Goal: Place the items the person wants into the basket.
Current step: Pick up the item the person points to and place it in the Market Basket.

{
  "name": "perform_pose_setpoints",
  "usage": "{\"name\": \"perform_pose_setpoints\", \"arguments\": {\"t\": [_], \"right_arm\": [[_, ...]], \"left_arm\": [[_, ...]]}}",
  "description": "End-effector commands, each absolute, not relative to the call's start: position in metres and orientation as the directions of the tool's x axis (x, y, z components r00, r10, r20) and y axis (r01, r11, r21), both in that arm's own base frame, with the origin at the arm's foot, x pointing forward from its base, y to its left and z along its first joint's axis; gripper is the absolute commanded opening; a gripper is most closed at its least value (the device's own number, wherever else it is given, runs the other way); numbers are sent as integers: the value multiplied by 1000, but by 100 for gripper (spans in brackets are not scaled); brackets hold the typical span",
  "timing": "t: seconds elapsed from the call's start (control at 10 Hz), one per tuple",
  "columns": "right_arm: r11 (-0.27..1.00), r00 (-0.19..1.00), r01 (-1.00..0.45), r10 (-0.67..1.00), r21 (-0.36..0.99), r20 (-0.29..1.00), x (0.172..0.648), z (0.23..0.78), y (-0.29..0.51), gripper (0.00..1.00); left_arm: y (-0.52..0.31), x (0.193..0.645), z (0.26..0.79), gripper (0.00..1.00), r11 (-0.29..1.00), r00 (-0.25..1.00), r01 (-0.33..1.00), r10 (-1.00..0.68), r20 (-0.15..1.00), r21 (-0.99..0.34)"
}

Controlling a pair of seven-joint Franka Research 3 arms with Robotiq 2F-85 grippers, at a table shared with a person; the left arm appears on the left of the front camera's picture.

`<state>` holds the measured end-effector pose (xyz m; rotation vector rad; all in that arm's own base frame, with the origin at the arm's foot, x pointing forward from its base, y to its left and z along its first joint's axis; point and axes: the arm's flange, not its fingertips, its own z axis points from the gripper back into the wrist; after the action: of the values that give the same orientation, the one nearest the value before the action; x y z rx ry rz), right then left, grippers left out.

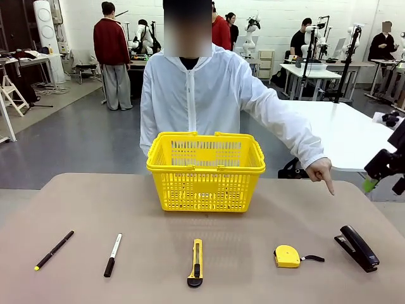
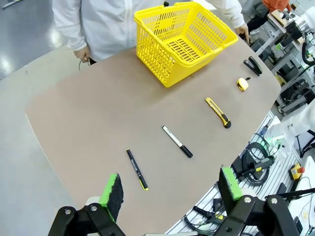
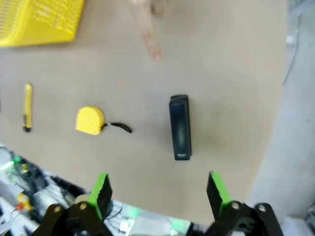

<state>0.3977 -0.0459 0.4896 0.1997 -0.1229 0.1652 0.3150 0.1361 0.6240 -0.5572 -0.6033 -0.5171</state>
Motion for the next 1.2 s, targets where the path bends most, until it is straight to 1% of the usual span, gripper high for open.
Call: {"name": "perform_pose_setpoints", "arguments": {"t": [0.0,0.1,0.2,0.4,0.5,0.6,1.0,1.1], "right_arm": [[982,989,-133,124,131,75,409,452,-43,100],[979,989,-145,141,144,38,420,429,-43,100],[973,988,-157,155,172,27,429,415,-44,100],[964,985,-171,168,204,31,431,404,-40,100],[964,990,-140,130,227,59,426,412,-37,100],[972,988,-152,153,181,6,425,398,-44,100],[971,990,-142,142,194,14,426,399,-43,100],[975,985,-170,170,146,10,430,387,-35,100]], "left_arm": [[137,315,625,100,716,691,616,-290,662,-329],[137,315,625,100,716,691,616,-290,662,-329],[137,315,625,100,716,691,616,-290,662,-329],[137,315,625,100,716,691,616,-290,662,-329],[137,315,625,100,716,691,616,-290,662,-329],[137,315,625,100,716,691,616,-290,662,-329],[137,315,625,100,716,691,616,-290,662,-329],[137,315,625,100,716,691,616,-290,662,-329]]}}
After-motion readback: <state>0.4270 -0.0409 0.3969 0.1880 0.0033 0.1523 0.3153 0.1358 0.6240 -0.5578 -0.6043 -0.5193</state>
